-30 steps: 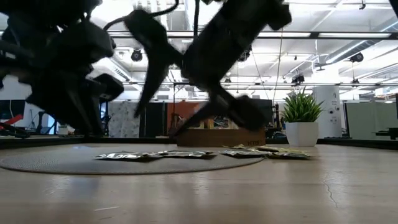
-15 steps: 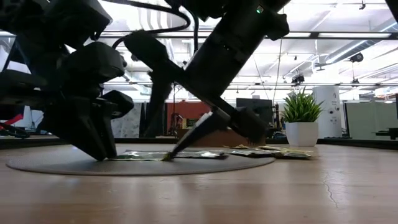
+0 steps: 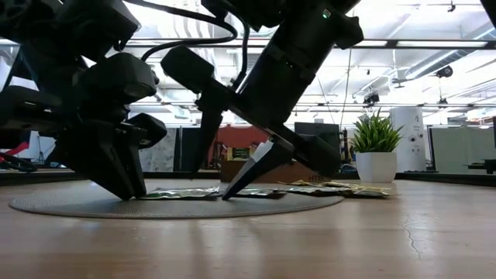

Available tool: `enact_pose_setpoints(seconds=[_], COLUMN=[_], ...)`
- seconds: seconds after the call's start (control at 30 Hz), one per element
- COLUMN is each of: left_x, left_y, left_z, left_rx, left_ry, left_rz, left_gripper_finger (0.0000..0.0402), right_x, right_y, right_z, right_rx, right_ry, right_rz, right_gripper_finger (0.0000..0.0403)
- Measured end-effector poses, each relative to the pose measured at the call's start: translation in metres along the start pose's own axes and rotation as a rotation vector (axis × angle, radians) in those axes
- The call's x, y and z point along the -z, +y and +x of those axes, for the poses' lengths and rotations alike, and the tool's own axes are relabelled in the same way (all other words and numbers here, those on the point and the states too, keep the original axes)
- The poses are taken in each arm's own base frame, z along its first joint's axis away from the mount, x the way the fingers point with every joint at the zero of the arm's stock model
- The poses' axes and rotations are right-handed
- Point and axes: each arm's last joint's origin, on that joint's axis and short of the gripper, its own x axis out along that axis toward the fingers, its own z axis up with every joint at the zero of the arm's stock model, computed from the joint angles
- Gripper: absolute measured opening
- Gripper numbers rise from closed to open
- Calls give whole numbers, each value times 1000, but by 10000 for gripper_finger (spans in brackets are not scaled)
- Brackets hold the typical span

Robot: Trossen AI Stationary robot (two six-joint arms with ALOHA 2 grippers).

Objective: Pick & Place Tea
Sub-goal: Put the yellow tea sachet into the left compartment of the wooden organizer

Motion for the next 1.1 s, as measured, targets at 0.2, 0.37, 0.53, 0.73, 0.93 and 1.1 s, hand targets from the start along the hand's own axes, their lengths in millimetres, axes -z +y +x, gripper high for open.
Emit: enact_pose_setpoints(seconds=[0.2, 0.37, 0.53, 0.73, 0.93, 1.1], left_x=[0, 0, 0, 0, 0, -1], left_y=[0, 0, 0, 0, 0, 1], left_z=[0, 0, 0, 0, 0, -2], left_rx=[1, 1, 1, 1, -3, -12], left_ry=[0, 0, -1, -5, -6, -9], left_rz=[-25, -26, -28, -28, -29, -89], left_gripper_finger=[67, 67, 67, 67, 67, 67], right_x=[0, 0, -3, -10, -9, -9], right_y=[-1, -1, 0, 2, 2, 3], right_z=[2, 3, 5, 7, 7, 6], right_rx=[-2, -1, -15, -35, -30, -21], right_ry=[-7, -7, -25, -41, -43, -44], right_rz=[2, 0, 9, -22, -65, -142], right_gripper_finger=[158, 121, 97, 78, 35, 10])
